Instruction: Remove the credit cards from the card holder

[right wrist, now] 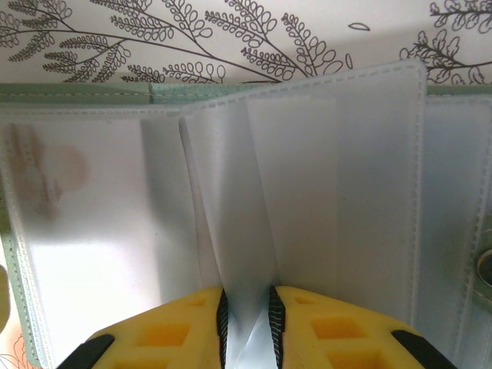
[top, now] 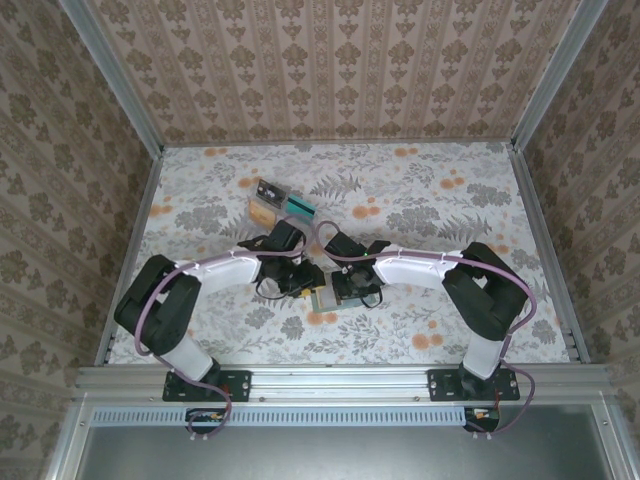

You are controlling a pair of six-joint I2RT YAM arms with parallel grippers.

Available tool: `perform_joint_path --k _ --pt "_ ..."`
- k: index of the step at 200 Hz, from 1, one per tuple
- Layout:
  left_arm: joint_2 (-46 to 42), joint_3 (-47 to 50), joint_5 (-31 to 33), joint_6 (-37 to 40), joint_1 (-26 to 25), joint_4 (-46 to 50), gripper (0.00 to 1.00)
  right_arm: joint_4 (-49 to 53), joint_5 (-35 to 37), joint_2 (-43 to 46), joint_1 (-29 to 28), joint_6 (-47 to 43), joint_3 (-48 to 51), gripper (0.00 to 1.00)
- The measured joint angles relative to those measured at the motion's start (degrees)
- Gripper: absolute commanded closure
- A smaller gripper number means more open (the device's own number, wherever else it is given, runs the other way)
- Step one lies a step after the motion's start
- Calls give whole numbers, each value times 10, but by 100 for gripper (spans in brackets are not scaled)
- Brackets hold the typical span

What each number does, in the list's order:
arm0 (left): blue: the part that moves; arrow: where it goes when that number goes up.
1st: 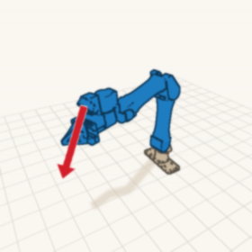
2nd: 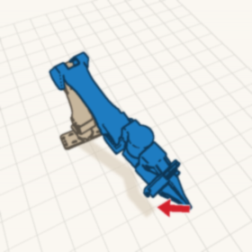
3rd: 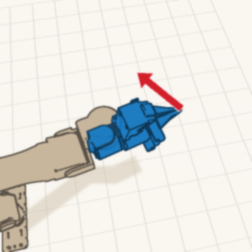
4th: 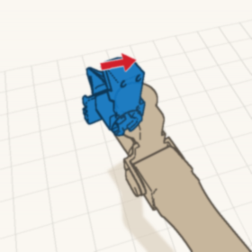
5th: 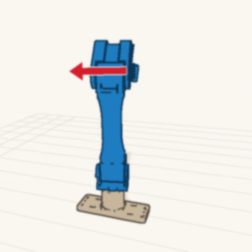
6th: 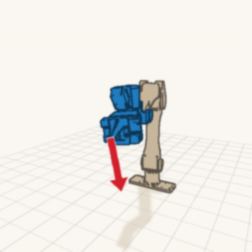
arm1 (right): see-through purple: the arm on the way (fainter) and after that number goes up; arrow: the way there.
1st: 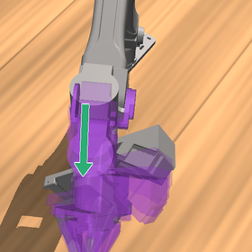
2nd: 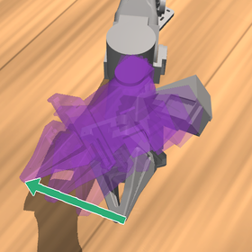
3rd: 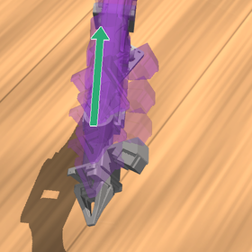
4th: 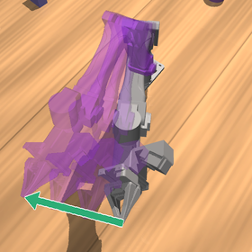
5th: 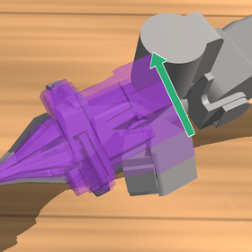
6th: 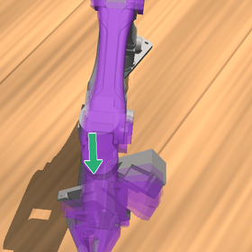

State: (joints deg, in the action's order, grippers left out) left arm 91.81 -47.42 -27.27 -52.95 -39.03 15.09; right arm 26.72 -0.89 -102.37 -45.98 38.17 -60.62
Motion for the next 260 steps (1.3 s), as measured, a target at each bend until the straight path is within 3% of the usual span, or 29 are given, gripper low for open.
perform_joint_path --k 79,111,145,165,219,260 --pt "23 -4 -11 0 0 -21 72 -1 0 0 0 0 0 74" --pt "28 -4 -20 -2 0 -31 81 -4 -5 1 2 0 1 74" --pt "28 -4 -26 -4 0 -49 88 -10 -2 26 5 -1 16 64" --pt "23 -4 -32 -5 0 -63 83 -17 8 69 10 -1 35 57" --pt "21 -28 -57 -13 -25 -107 58 -86 32 208 60 16 130 53" --pt "57 -89 -70 -15 -58 -139 57 -89 64 284 91 29 177 53"
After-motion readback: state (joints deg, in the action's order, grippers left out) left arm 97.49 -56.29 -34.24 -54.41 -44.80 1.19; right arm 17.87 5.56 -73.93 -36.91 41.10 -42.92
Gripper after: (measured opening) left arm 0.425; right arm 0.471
